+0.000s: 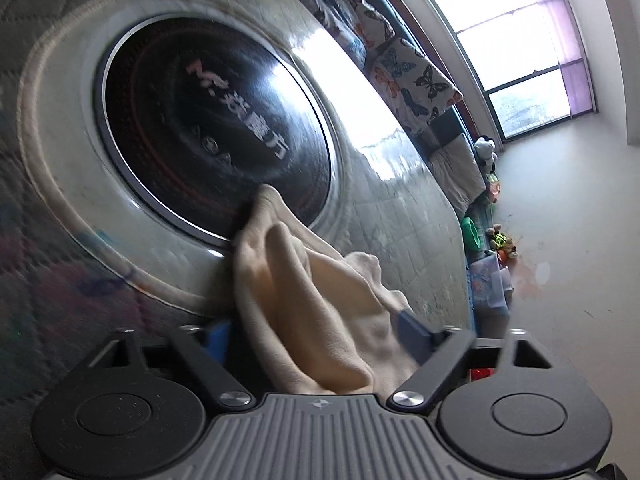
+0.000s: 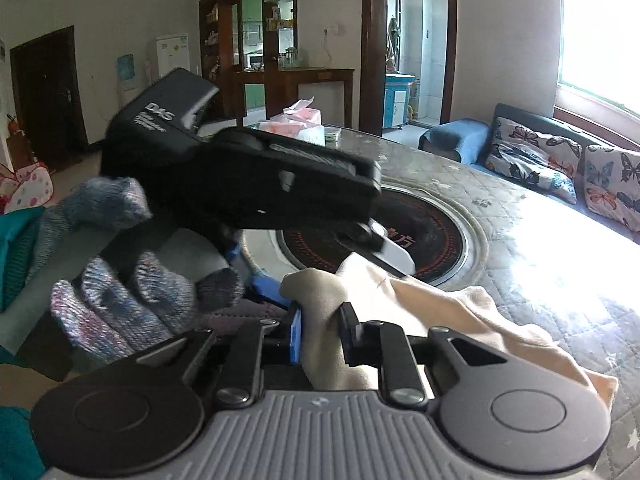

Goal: Fold clothes
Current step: 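Grasp the cream sweatshirt bundle with both grippers from its edges, then lift the held sweatshirt with both grippers and carry it across the table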

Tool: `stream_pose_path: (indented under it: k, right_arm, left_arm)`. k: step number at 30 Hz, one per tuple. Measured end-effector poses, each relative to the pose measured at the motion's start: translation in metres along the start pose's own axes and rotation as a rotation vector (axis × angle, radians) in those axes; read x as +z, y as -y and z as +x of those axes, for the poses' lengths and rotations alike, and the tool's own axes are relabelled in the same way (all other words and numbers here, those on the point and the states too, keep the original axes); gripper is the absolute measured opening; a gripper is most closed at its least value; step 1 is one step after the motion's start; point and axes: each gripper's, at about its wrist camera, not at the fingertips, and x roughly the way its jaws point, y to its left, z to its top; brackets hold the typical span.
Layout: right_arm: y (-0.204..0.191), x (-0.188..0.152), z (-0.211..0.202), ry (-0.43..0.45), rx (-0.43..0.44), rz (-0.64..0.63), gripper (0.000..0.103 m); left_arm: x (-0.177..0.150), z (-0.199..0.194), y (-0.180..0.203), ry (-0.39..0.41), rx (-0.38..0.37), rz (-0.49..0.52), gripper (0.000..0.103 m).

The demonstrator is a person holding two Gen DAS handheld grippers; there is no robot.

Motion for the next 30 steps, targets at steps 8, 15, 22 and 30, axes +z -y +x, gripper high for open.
stream_pose_path:
  k: [8,15,22,30]
  right_arm:
    - [0.009,-0.010,-0.012,0.016,0.015,0.064,0.044]
    - [0.057,-0.031,-0.036,0.016,-0.169,0.210,0.049]
    - [0.137,-0.064,-0.036,-0.018,-0.389,0.402,0.051]
    - [0.173,-0.089,-0.031,0.007,-0.389,0.560,0.051]
  left_arm:
    - [0.004,0.009,-0.011,-0.032,0.000,0.001,0.021]
    - [0.001,0.009,-0.004,-0.021,0.021,0.064,0.020]
    - [-0.001,0.007,0.000,-0.014,0.042,0.101,0.021]
    - [-0.007,0.007,0.009,0.003,0.084,0.181,0.021]
